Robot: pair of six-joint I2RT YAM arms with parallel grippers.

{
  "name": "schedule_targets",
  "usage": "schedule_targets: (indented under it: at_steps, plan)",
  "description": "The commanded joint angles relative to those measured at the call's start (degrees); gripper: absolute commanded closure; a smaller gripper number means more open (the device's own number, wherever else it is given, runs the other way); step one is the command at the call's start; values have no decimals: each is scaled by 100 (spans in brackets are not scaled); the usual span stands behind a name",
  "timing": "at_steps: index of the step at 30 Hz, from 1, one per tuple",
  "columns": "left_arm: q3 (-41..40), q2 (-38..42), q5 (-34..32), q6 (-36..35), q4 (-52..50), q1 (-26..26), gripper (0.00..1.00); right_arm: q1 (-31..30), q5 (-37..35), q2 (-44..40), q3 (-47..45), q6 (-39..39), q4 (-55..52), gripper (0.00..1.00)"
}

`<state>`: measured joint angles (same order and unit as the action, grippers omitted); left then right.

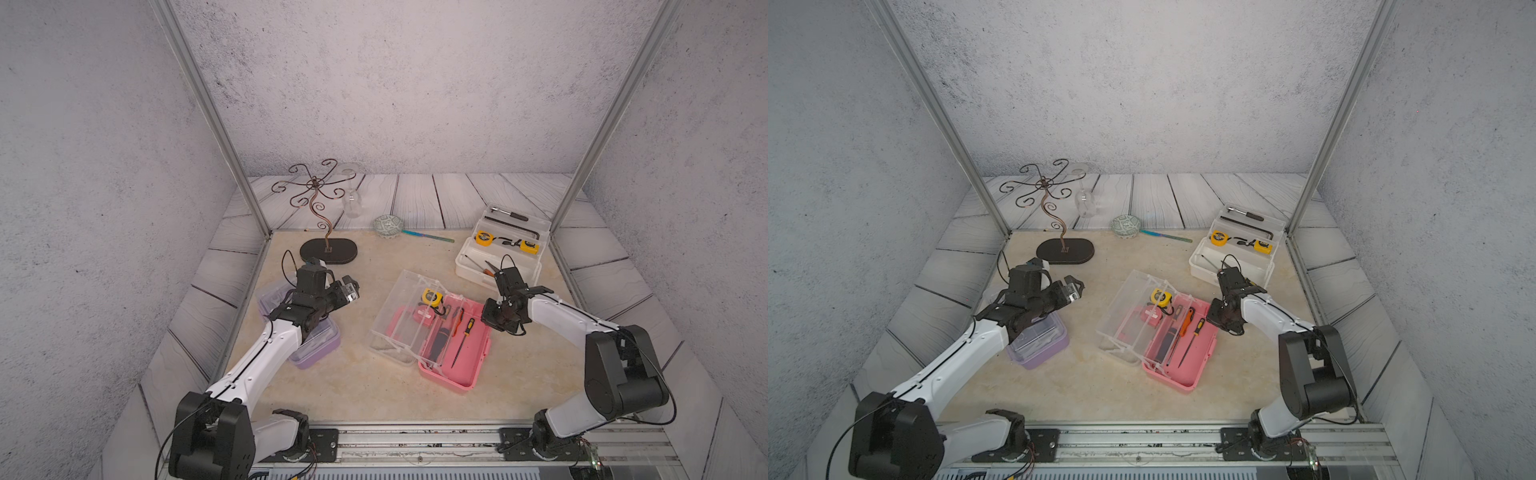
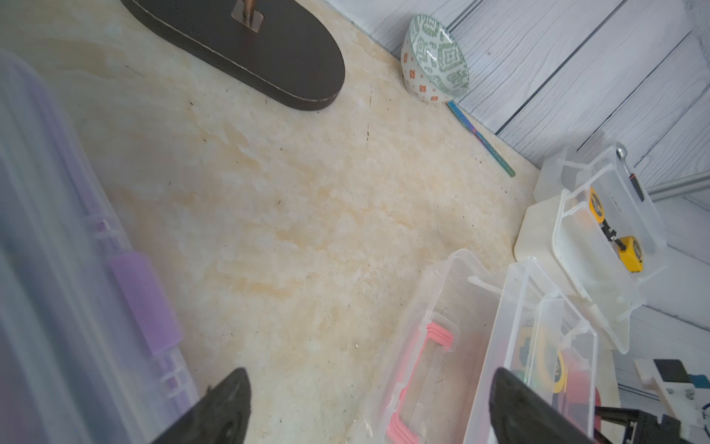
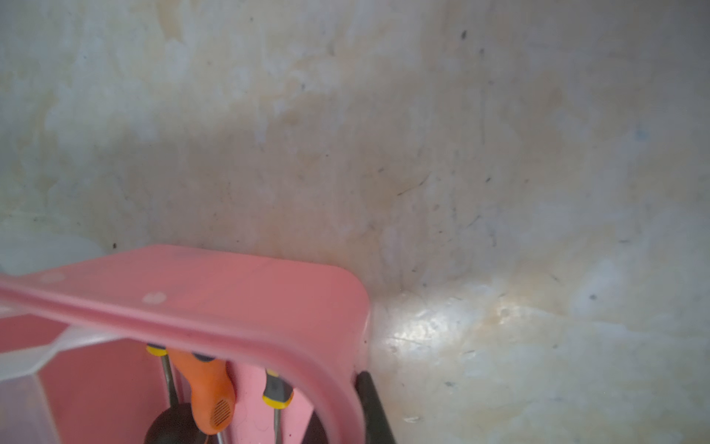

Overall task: Close toolboxes
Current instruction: Move the toolbox to the center of the board.

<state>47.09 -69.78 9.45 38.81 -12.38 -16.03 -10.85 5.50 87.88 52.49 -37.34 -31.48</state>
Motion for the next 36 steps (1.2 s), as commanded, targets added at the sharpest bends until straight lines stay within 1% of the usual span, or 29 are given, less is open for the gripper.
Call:
schedule_targets:
  at_steps: [1,3,6,9,11,14,19,21,24,30,34,36]
  plan:
    - [165,-104,-148,-145,-308,-373,6,267,-36,-78,-195,646,-42,100]
    - [137,-164,-140,-129,-409,-557,9,360,115,-22,-204,764,-17,100]
    - [15,-238,21,-88,-651,-660,16,456,267,100,-205,919,33,100]
    - [-254,-148,110,-37,-757,-730,24,545,346,193,-217,1036,96,100]
    - [-484,-52,241,49,-693,-799,31,636,416,210,-233,1078,138,100]
    - [-718,-44,434,161,-678,-887,39,757,515,187,-230,1123,150,100]
    - [-1012,-124,930,429,-536,-1027,43,813,601,100,-187,1128,101,100]
    - [-1128,-116,1044,512,-456,-1106,43,813,632,125,-122,1149,25,97]
    - [-1232,-162,1137,550,-369,-1182,43,813,777,188,-56,1133,-34,89]
    - [-1241,-417,1229,689,-8,-1338,43,813,960,180,-116,1065,28,63]
    - [-1167,-660,1208,680,60,-1432,46,813,966,150,-138,1036,65,63]
    - [-1141,-737,1189,681,91,-1479,50,813,975,133,-159,1019,98,63]
